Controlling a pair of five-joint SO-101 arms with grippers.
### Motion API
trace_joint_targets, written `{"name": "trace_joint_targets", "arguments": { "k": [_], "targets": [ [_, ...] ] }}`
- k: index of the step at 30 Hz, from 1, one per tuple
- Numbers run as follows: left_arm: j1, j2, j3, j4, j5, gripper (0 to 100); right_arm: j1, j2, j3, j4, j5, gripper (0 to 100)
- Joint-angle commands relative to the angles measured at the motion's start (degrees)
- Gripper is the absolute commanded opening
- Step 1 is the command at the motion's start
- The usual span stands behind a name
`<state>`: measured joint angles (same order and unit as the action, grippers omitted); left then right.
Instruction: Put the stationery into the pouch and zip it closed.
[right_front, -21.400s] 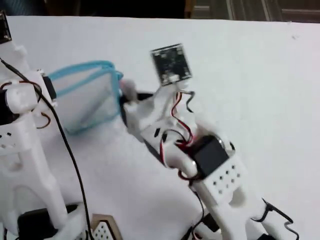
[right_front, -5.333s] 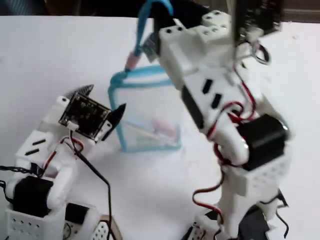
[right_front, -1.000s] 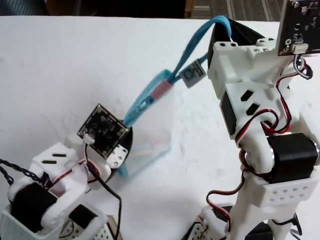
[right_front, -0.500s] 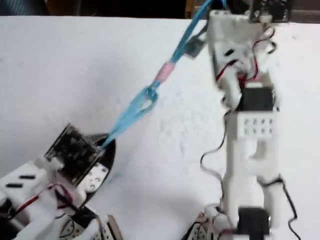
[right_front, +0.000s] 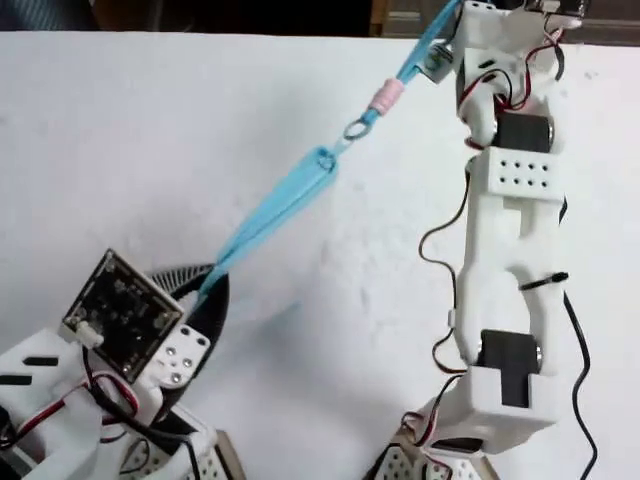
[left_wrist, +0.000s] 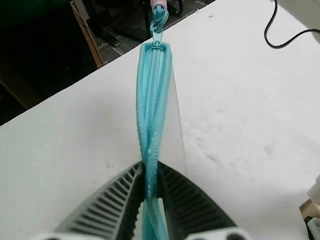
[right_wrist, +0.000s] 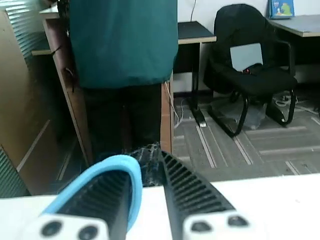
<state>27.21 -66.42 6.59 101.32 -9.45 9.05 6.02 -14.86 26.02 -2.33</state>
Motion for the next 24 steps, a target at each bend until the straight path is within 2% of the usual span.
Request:
{"name": "trace_joint_targets", "arguments": {
  "k": [1, 6, 9, 13, 15, 21, 24],
  "targets": [
    [-0.04, -0.66, -2.99, 0.7, 0.79, 2, 6.81, -0.92, -3.78, 4.97, 0.44, 1.6],
    [-0.92, -0.57, -1.85, -1.85, 0.35, 2, 0.13, -5.76, -3.6, 18.51, 9.93, 1.8],
    [-7.34, -0.57, 1.05, -6.68, -1.49, 2, -5.67, -9.8, -3.6, 27.21, 13.45, 1.8],
    [-13.85, -0.57, 4.31, -13.1, -5.45, 2, -12.62, -15.43, -3.6, 34.59, 14.51, 2.5],
    [-15.34, -0.31, 5.1, -15.82, -6.51, 2, -15.6, -18.07, -3.6, 38.55, 14.68, 9.2],
    [-21.41, 9.01, 3.16, -22.07, -6.68, 2, -24.75, -25.1, -3.52, 46.73, 20.92, 44.4],
    [-24.31, 15.6, 0.79, -25.49, -6.86, 2, -28.26, -29.32, -3.52, 49.71, 21.63, 50.4]
  ]
}}
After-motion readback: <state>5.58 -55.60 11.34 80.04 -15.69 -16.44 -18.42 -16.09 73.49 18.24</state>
